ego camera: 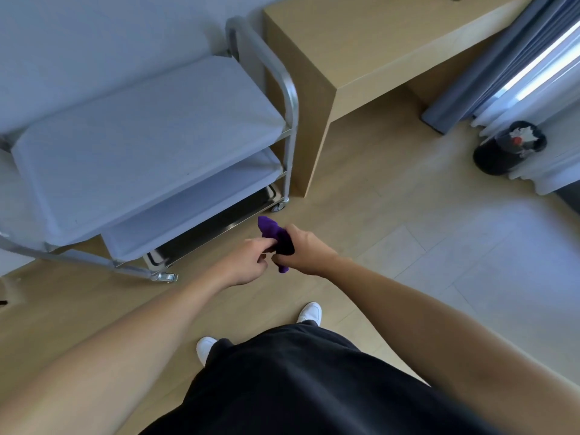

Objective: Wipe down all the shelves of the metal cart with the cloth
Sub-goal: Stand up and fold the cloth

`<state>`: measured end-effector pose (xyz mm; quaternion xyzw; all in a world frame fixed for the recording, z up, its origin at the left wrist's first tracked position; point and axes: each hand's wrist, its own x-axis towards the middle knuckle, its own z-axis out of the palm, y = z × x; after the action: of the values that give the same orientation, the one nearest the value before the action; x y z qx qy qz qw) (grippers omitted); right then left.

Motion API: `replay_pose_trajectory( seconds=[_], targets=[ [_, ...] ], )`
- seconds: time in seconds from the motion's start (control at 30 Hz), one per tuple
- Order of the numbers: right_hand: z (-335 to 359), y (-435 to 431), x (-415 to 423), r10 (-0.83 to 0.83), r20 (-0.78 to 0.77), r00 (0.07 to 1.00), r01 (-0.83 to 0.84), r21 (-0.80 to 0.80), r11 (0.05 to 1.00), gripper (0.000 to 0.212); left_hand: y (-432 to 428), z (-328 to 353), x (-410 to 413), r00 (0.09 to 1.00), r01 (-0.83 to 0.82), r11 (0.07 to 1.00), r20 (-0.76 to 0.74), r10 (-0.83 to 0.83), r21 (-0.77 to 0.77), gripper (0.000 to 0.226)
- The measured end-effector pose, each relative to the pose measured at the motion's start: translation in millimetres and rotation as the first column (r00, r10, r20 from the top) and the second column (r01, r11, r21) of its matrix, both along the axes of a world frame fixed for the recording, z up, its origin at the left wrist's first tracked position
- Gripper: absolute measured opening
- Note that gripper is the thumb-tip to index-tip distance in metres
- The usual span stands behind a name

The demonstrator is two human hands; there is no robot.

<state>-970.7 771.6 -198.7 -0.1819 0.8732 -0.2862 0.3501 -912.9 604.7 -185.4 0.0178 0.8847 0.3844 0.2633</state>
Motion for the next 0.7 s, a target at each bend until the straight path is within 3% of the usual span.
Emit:
replay_pose_trajectory(
  seconds=[0.07, 0.13, 0.23, 0.3, 0.37, 0.47, 0.63, 0.7],
  targets=[
    [-1.4, 22.9, -18.3, 0.033, -0.085, 0.996, -0.029, 0.038, 0.999, 0.028, 17.6, -6.7, -16.3, 0.995, -0.020, 0.999, -0.097, 0.015, -0.047, 0.037],
    [-0.2, 45.4, -34.7, 0.057, -0.109, 0.992, -0.055, 0.021, 0.998, 0.026, 32.2, -11.7, -33.1, 0.970, -0.071, 0.977, -0.243, 0.021, -0.202, 0.024],
    [5.1, 79.5, -51.1, 0.014, -0.063, 0.998, -0.020, -0.087, 0.996, 0.020, 50.7, -15.4, -55.0, 0.975, 0.017, 0.927, -0.200, -0.099, -0.374, 0.061],
    [7.2, 98.0, -61.1, -0.060, -0.042, 0.997, 0.053, -0.145, 0.988, 0.019, 65.7, -18.1, -67.4, 0.978, 0.134, 0.945, -0.115, -0.175, -0.300, 0.052],
    [6.2, 112.7, -73.6, -0.164, -0.014, 0.986, 0.160, -0.154, 0.975, 0.017, 80.1, -21.2, -78.8, 0.994, 0.098, 0.987, -0.041, -0.104, -0.130, 0.022],
    [2.1, 129.3, -90.5, -0.271, 0.000, 0.963, 0.269, -0.091, 0.959, 0.021, 95.7, -21.4, -102.0, 0.999, 0.032, 0.999, 0.013, -0.031, -0.041, 0.013],
    [4.4, 141.7, -124.7, -0.265, -0.065, 0.962, 0.258, -0.104, 0.961, 0.077, 104.4, -25.8, -161.5, 0.999, 0.030, 1.000, -0.025, -0.030, 0.007, 0.012],
    [4.6, 143.3, -149.0, -0.259, -0.124, 0.958, 0.250, -0.084, 0.965, 0.082, 105.5, -31.3, -190.8, 0.999, 0.022, 0.999, -0.048, -0.021, 0.027, 0.016]
  ],
)
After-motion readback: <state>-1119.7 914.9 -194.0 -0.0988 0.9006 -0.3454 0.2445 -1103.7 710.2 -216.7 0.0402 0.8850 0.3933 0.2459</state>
